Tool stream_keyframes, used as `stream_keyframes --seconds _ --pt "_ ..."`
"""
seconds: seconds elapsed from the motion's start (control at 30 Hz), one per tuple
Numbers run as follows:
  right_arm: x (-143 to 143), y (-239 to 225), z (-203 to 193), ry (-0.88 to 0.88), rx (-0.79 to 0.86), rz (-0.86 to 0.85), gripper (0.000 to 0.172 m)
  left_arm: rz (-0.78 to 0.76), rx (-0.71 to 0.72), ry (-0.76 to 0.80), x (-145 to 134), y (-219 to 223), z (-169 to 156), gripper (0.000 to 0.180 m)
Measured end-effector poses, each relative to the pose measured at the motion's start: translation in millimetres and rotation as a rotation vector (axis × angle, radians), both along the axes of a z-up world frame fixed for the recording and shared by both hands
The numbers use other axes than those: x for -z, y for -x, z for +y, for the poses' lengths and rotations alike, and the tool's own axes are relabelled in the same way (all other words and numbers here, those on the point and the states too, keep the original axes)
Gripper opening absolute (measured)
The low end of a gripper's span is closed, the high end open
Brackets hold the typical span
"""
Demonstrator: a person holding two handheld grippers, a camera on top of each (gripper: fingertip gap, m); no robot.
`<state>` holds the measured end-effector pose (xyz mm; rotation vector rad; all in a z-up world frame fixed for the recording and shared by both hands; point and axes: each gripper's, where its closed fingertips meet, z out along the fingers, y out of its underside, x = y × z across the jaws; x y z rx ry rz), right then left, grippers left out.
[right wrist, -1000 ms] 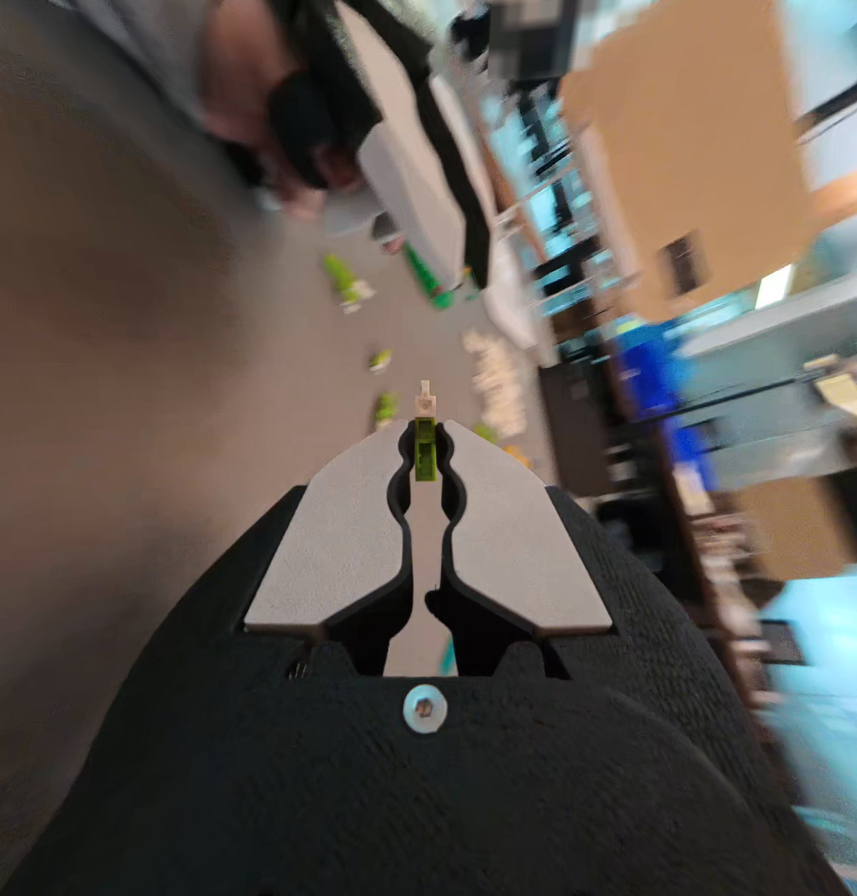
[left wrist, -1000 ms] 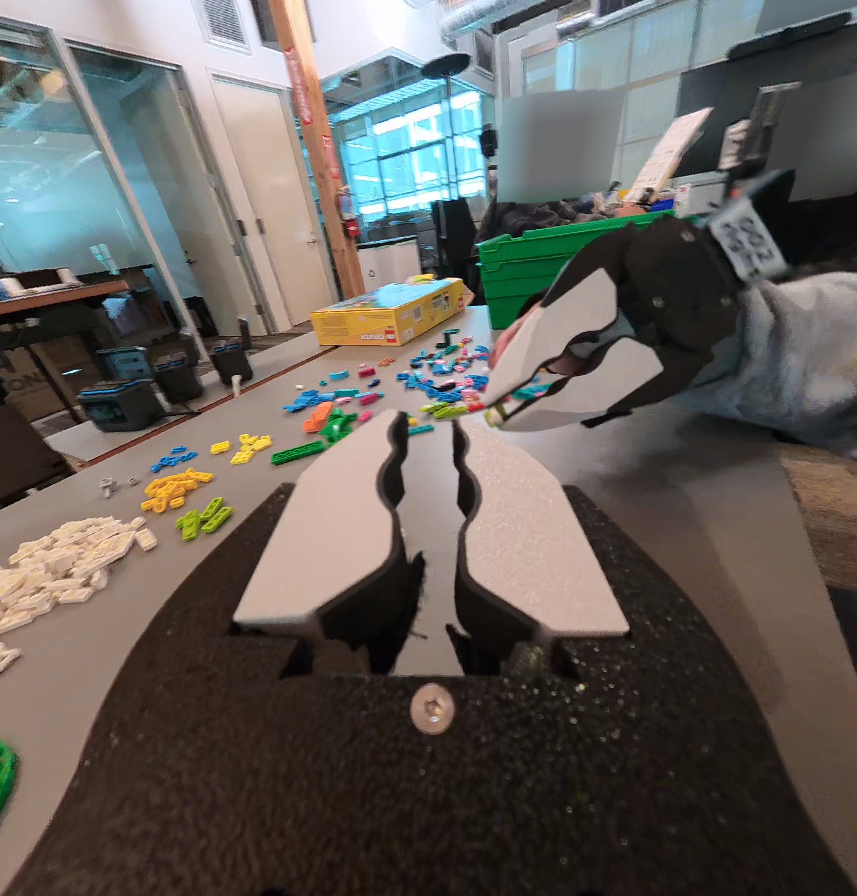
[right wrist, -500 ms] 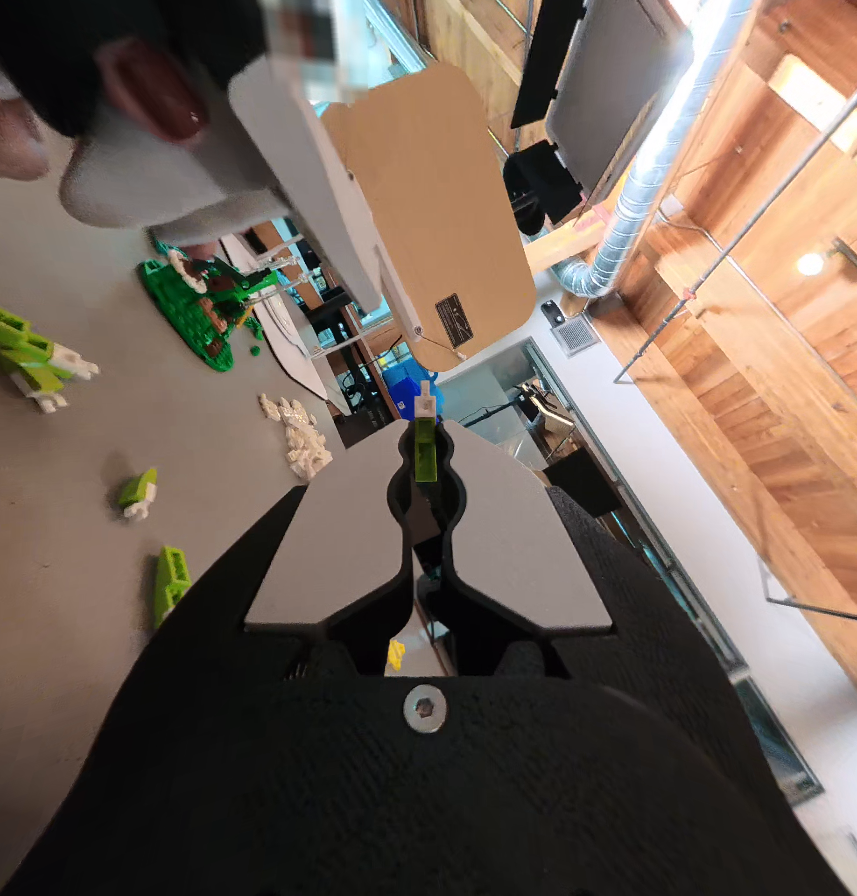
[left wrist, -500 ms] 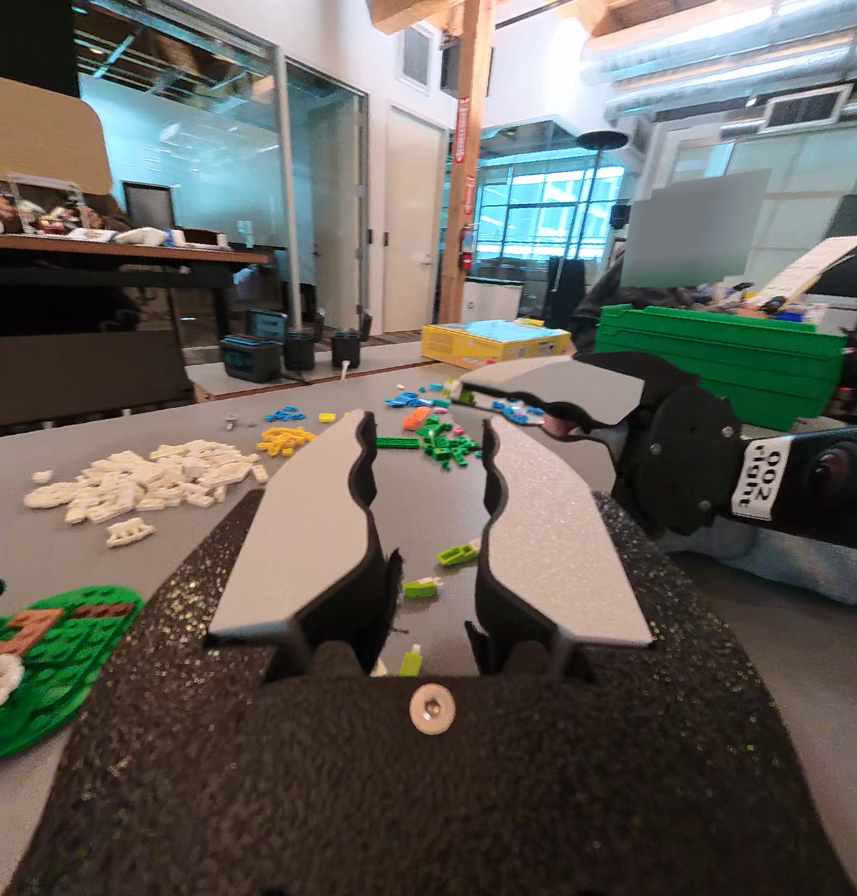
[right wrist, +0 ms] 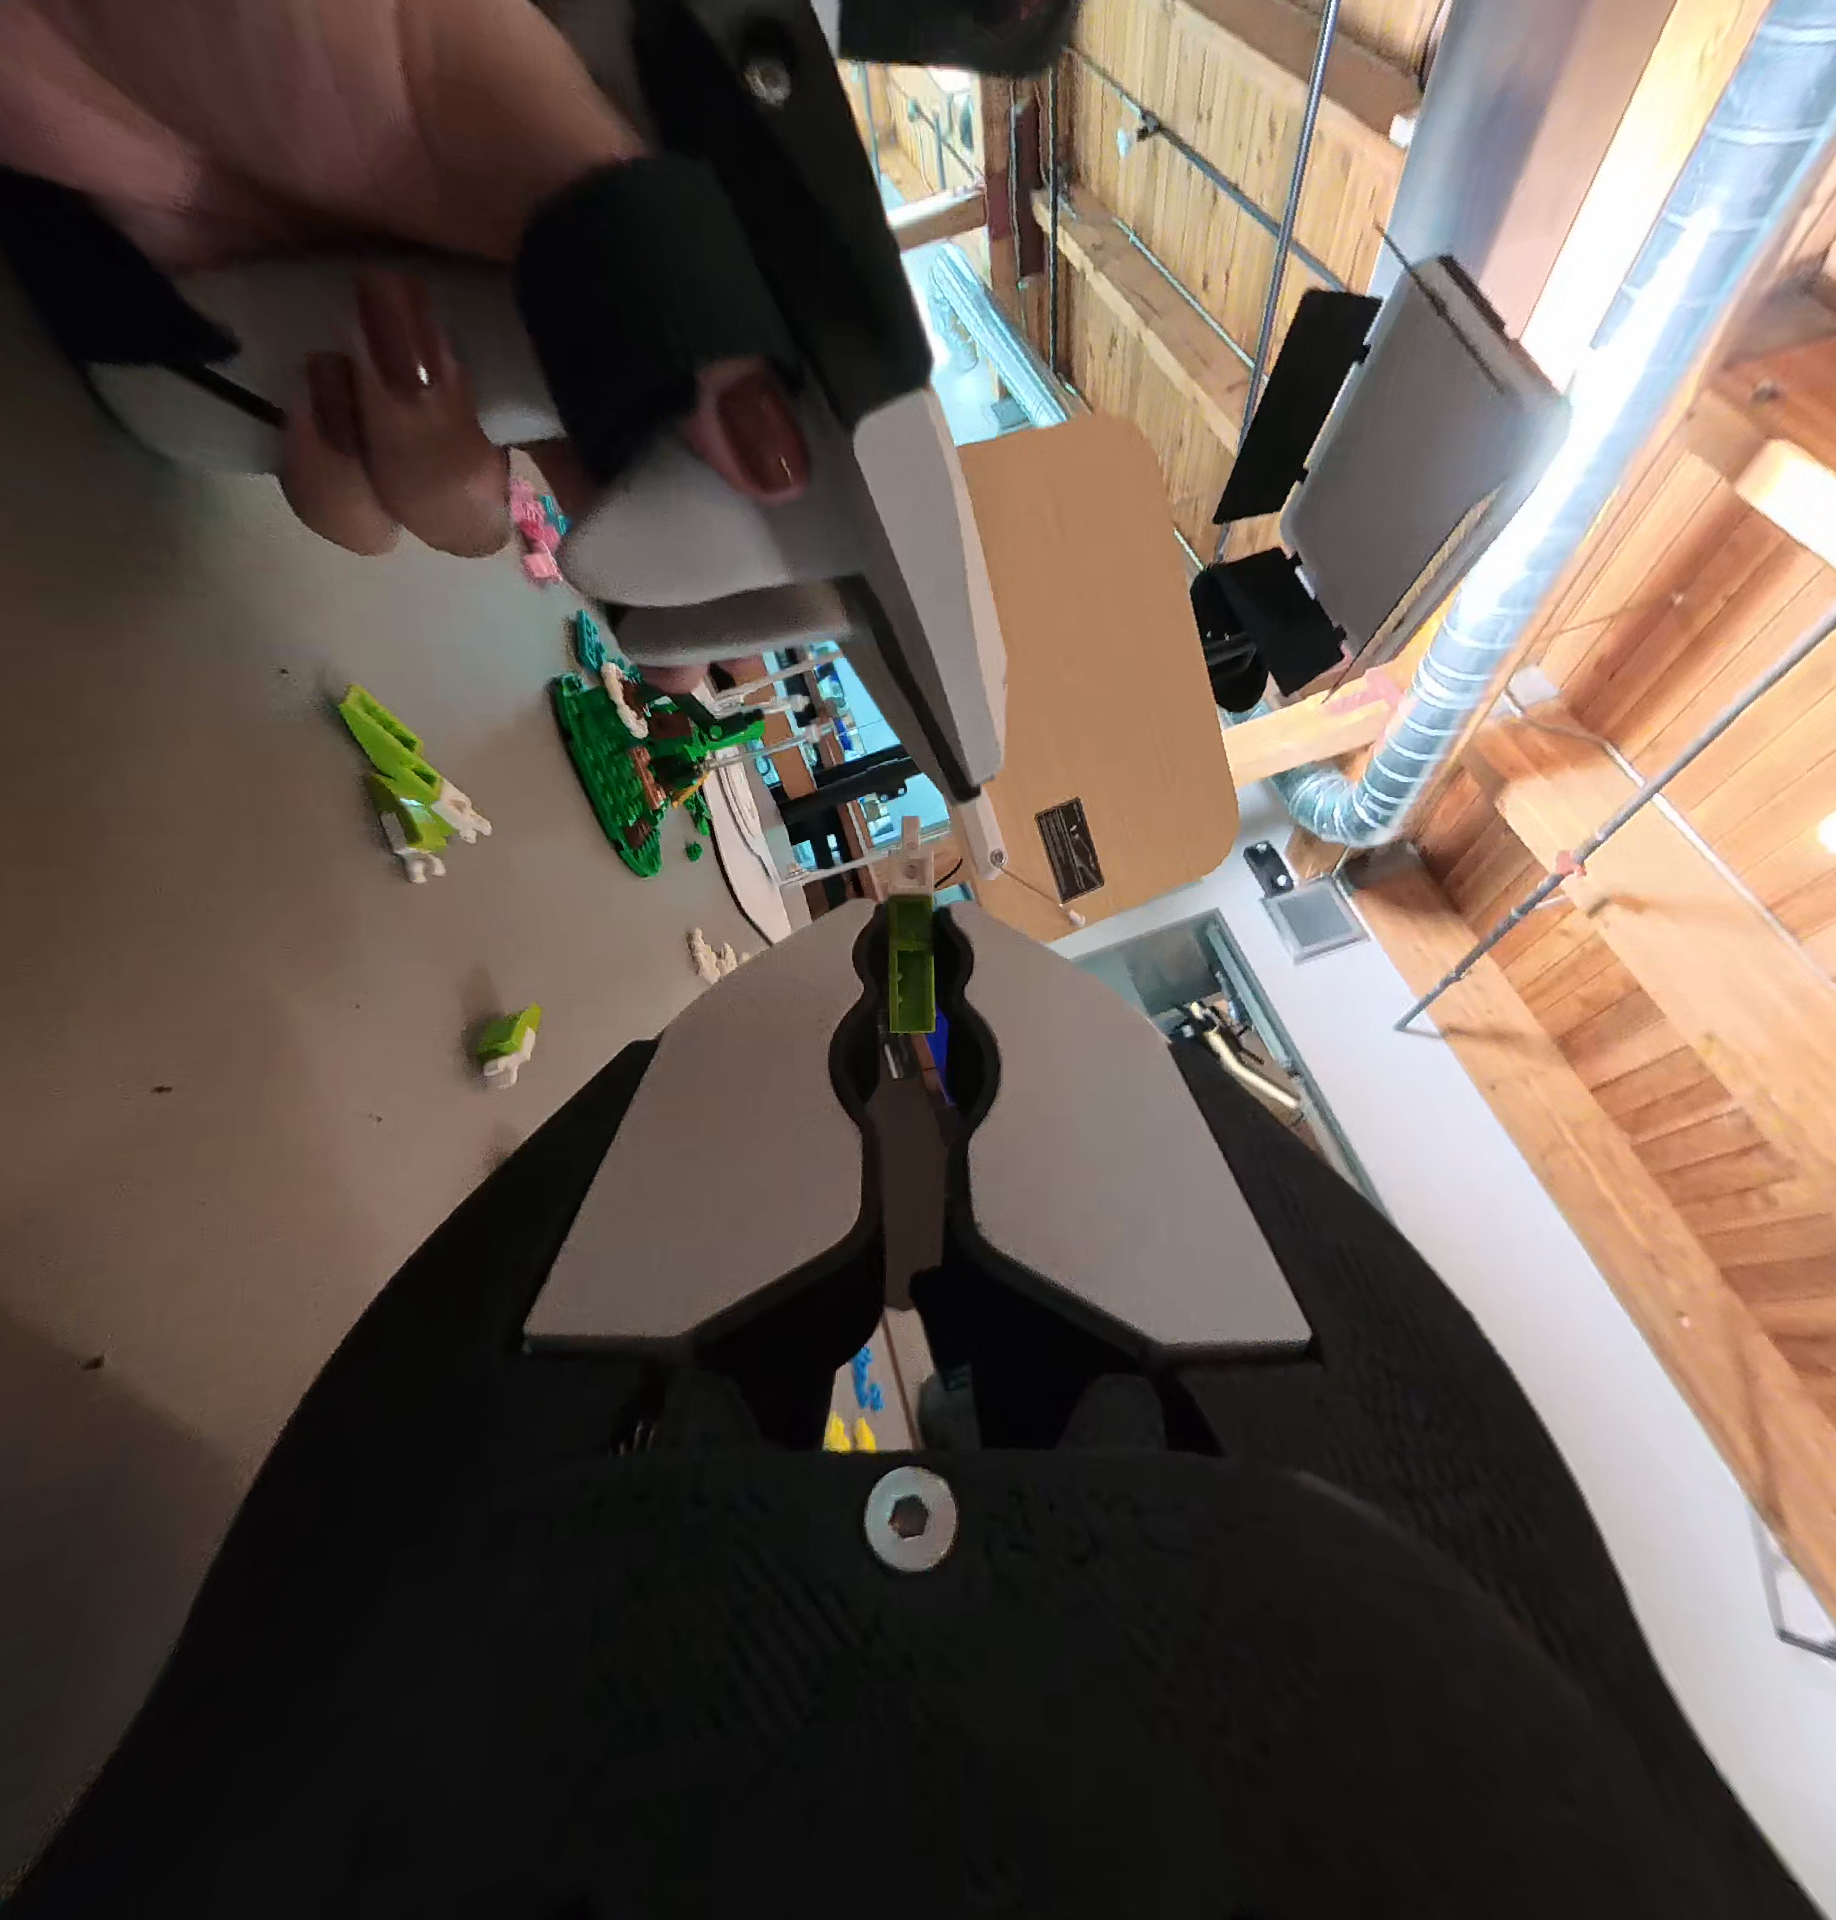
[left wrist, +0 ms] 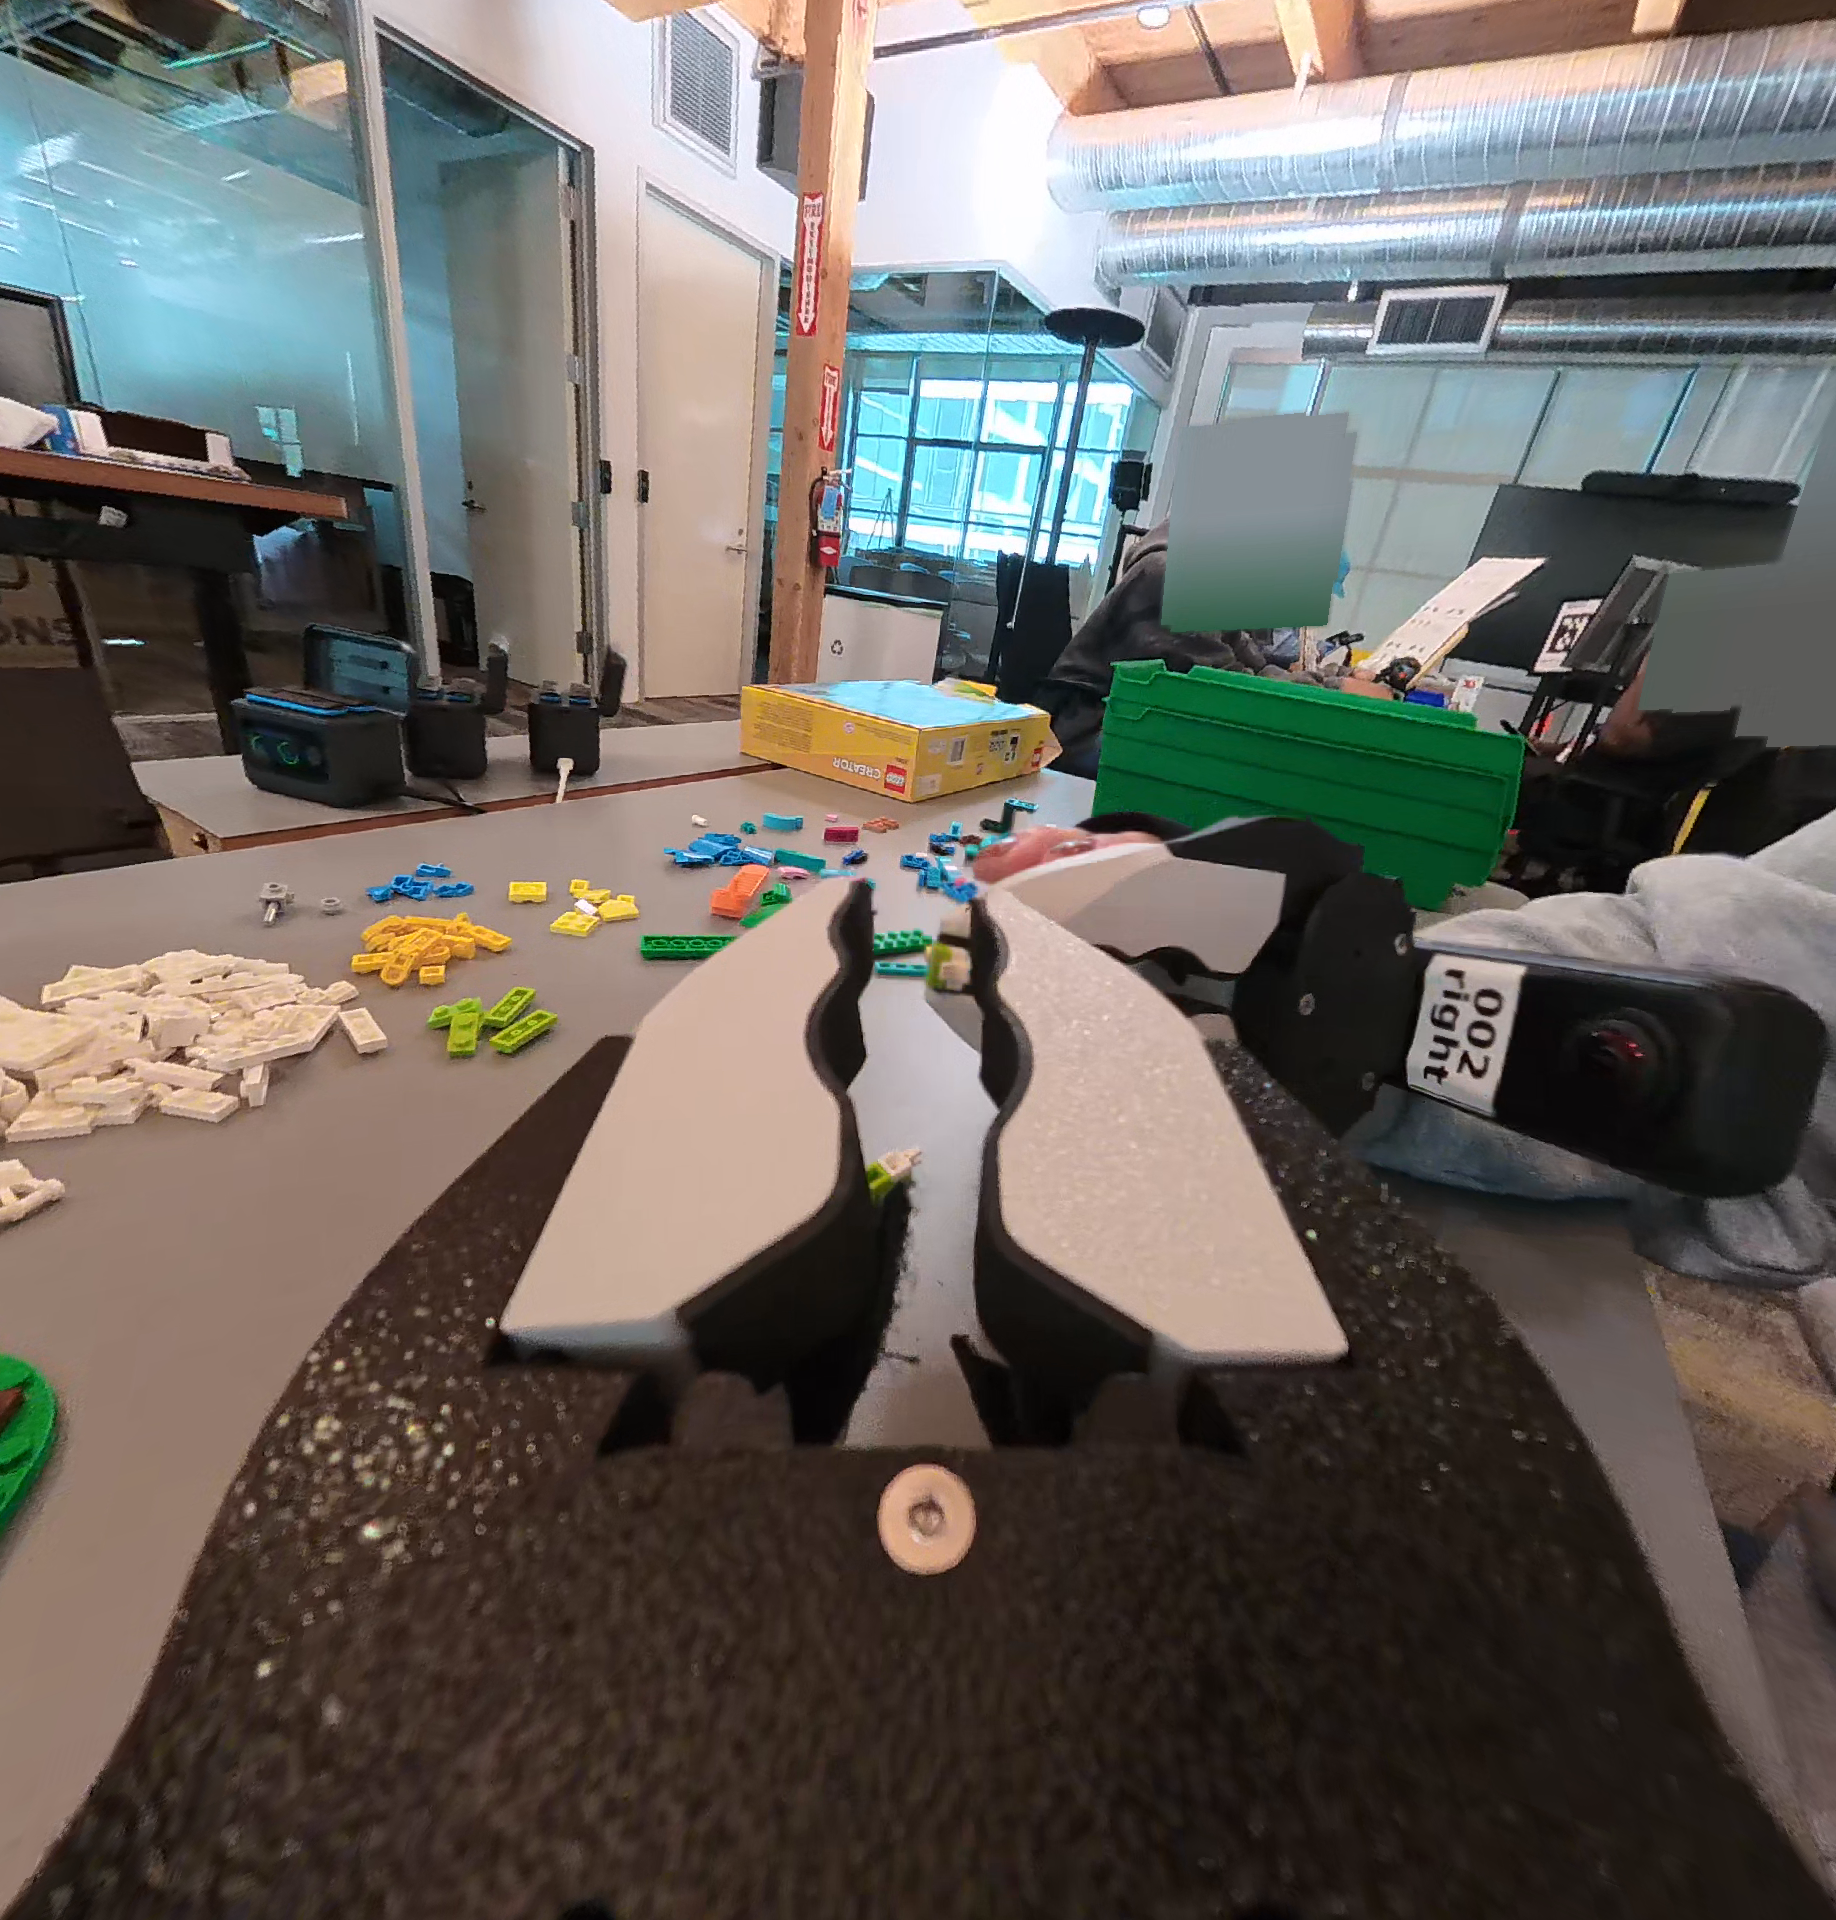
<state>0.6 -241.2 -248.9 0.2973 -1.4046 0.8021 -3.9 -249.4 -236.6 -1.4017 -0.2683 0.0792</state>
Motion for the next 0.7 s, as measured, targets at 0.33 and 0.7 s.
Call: stream_keyframes --seconds 0.33,0.7 --pt "-7 -10 -4 0.035 -0.015 0.017 0.006 0.066 0.028 0.062 5 -10 8 0.025" --pt "-7 -9 -2 0.032 -0.005 0.024 0.006 0.09 0.034 0.078 6 -13 10 0.017"
